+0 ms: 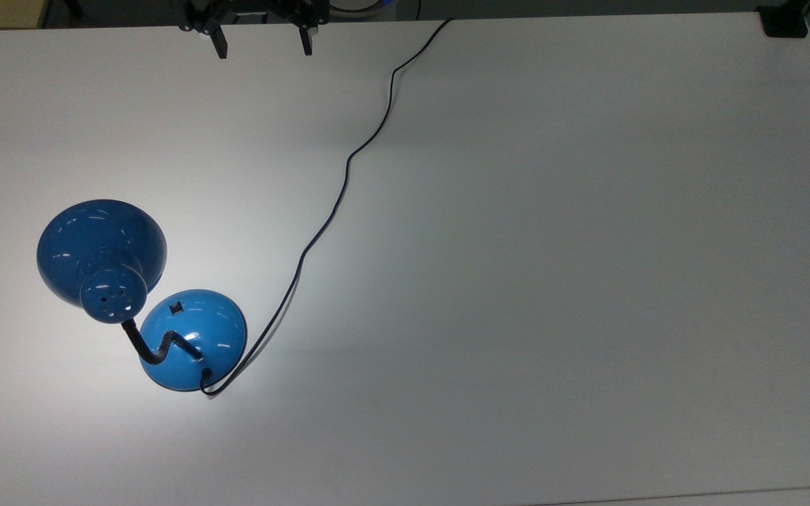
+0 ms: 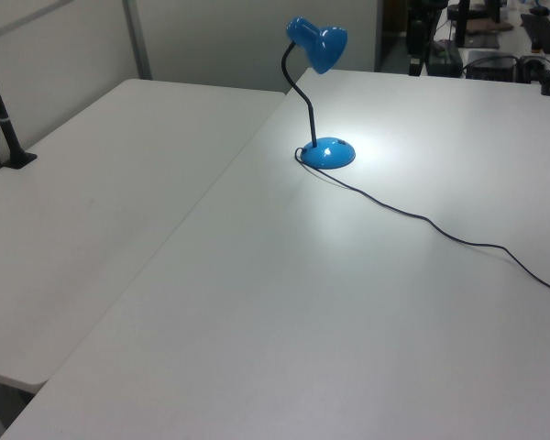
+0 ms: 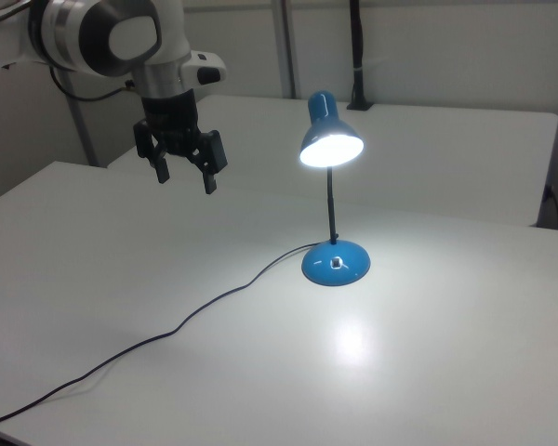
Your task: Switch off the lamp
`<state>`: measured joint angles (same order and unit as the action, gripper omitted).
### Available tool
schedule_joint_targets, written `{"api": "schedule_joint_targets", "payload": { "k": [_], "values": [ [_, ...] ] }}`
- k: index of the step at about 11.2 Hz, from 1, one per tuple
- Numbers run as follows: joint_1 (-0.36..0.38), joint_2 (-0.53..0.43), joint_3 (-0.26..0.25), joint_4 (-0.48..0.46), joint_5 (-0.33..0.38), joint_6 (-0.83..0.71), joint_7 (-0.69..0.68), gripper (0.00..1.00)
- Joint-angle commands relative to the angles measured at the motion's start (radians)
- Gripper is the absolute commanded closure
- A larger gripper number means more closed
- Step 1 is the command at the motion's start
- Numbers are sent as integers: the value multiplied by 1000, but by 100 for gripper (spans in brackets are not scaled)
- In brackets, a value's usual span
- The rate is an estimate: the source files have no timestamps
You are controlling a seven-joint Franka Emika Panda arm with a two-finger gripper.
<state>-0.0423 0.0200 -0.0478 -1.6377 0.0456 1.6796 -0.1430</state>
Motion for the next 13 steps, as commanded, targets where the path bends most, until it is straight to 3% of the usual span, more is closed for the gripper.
{"api": "schedule_joint_targets", "payload": {
  "k": [1,8,10,13],
  "values": [
    [-1,-26,6,-33,5,20,22,0],
    [-13,-29,5,-33,5,19,-9,0],
    [-56,-28,5,-37,5,17,-177,0],
    [-163,-22,-6,-42,3,-34,-637,0]
  ]
}}
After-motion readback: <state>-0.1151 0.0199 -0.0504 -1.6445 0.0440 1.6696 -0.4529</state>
